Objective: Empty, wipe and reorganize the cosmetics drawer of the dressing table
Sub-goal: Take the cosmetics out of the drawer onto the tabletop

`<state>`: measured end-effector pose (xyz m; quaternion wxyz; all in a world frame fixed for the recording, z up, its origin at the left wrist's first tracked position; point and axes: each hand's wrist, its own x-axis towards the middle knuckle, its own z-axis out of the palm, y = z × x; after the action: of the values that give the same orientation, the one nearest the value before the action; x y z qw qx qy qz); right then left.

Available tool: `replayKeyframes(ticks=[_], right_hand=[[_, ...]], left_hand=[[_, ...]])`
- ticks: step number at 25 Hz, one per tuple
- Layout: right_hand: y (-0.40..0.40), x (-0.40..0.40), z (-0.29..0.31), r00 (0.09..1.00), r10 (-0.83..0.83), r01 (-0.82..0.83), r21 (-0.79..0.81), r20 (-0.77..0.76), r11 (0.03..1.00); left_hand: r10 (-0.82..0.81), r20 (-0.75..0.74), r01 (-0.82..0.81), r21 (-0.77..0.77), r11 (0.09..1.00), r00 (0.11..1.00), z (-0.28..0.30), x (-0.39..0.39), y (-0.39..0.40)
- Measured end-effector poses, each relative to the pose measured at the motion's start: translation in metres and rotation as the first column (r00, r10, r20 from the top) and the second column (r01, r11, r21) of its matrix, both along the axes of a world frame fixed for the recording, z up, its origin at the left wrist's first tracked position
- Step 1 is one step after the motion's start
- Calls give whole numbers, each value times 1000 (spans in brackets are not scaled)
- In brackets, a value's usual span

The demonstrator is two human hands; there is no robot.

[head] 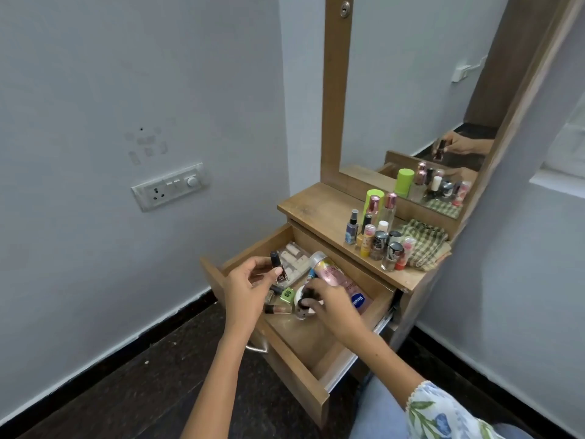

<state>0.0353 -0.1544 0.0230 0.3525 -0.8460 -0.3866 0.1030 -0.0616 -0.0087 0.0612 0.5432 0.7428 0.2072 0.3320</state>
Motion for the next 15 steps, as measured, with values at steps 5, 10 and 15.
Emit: replayKeyframes(ticks=[5, 10, 15], right_hand=[[-88, 18, 43, 920, -385, 359, 228, 80, 905], [-124, 37, 57, 796, -597, 558, 261, 100, 788], [-115, 46, 49, 760, -640, 598, 266, 112, 756]], left_hand=[[-83, 8, 82, 52, 995, 997, 2, 25, -51], [-194, -28, 195, 43, 980, 981, 2, 50, -101], [-191, -29, 192, 28, 981, 981, 2, 69, -123]])
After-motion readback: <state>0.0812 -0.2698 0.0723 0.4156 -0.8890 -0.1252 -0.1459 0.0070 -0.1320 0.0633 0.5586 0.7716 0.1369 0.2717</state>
